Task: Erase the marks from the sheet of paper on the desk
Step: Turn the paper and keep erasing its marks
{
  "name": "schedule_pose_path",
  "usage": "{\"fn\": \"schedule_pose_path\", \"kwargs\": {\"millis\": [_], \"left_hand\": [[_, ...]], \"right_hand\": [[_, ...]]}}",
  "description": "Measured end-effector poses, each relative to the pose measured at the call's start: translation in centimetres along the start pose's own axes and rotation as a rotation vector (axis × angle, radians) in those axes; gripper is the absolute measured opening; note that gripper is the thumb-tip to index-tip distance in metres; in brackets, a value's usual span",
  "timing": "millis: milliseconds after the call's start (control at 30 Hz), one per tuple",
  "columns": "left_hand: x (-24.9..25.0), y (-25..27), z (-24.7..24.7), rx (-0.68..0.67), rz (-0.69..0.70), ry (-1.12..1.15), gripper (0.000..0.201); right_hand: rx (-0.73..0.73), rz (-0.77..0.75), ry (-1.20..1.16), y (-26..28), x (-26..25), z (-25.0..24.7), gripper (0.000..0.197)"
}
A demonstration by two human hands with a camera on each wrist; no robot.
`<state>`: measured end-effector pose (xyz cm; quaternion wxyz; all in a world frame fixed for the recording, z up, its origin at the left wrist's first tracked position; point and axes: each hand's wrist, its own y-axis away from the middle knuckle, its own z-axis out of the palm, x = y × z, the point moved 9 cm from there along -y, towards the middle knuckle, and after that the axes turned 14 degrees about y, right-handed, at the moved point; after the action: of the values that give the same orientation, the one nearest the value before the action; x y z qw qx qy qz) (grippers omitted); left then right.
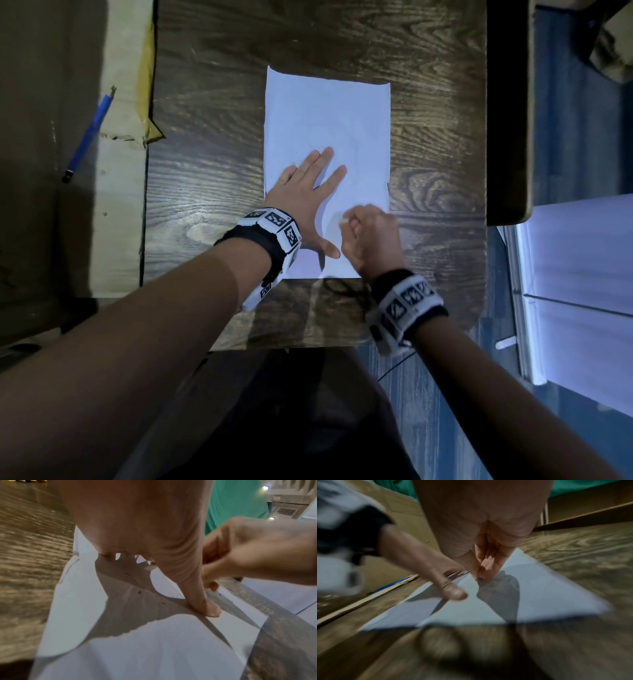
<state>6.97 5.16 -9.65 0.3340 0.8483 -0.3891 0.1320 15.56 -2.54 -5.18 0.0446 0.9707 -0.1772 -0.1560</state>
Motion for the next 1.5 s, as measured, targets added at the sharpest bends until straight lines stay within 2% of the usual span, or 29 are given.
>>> {"fn": "schedule_pose_path", "kwargs": {"millis": [67,233,367,500,633,733,800,900,1000,1067,1133,1233,1300,1400,1500], "left_hand": [[0.0,0.0,-0.1,0.001,-0.001,-0.005,0.146],[0.3,0.3,-0.2,-0.003,0.008,0.020,0.144],[-0.1,0.7,-0.4,0.022,0.041,0.043,0.140],[-3.1,3.2,-0.3,0.091,0.017,0.134,0.131],[-3.9,4.4,0.0,0.112,-0.019,0.118,0.129],[-3.6,4.3,0.0,0.125,-0.033,0.090,0.130],[-3.6,4.2,0.1,0.112,-0.051,0.083,0.130],[-3.6,4.3,0.2,0.095,-0.070,0.089,0.133],[-3.6,4.2,0.2,0.098,-0.072,0.082,0.132],[-3.5,4.2,0.1,0.099,-0.066,0.066,0.130],[-3.5,4.3,0.1,0.095,-0.072,0.063,0.130],[-3.4,4.3,0.1,0.083,-0.085,0.075,0.132],[-3.4,4.3,0.1,0.085,-0.086,0.062,0.132],[-3.4,4.2,-0.1,0.088,-0.083,0.037,0.128],[-3.3,4.2,0.0,0.073,-0.087,0.057,0.131]], "right_hand": [[-0.058,-0.020,-0.002,0.5,-0.2,0.2,0.006],[-0.056,0.047,-0.029,-5.2,-0.3,-0.2,0.013],[0.010,0.078,-0.077,-3.6,0.6,-0.2,0.012],[-0.021,0.105,-0.098,-3.7,1.0,-0.3,0.014],[-0.037,0.187,-0.131,-2.6,1.0,0.2,0.011],[-0.158,0.096,-0.170,0.4,-2.0,1.8,0.010],[-0.194,0.055,-0.147,0.4,-2.8,1.8,0.011],[-0.122,0.135,-0.144,-1.8,-1.3,0.8,0.010],[-0.085,0.188,-0.154,-0.6,-1.7,0.9,0.010],[-0.138,0.141,-0.167,0.7,-3.1,1.4,0.010],[-0.164,0.094,-0.145,-0.2,-3.1,1.3,0.011],[-0.091,0.139,-0.139,-2.5,-1.7,0.7,0.011],[-0.087,0.172,-0.150,-1.2,-1.8,1.1,0.012],[-0.160,0.092,-0.158,1.6,-3.8,1.8,0.013],[-0.143,0.088,-0.130,-1.0,-3.5,1.5,0.012]]}}
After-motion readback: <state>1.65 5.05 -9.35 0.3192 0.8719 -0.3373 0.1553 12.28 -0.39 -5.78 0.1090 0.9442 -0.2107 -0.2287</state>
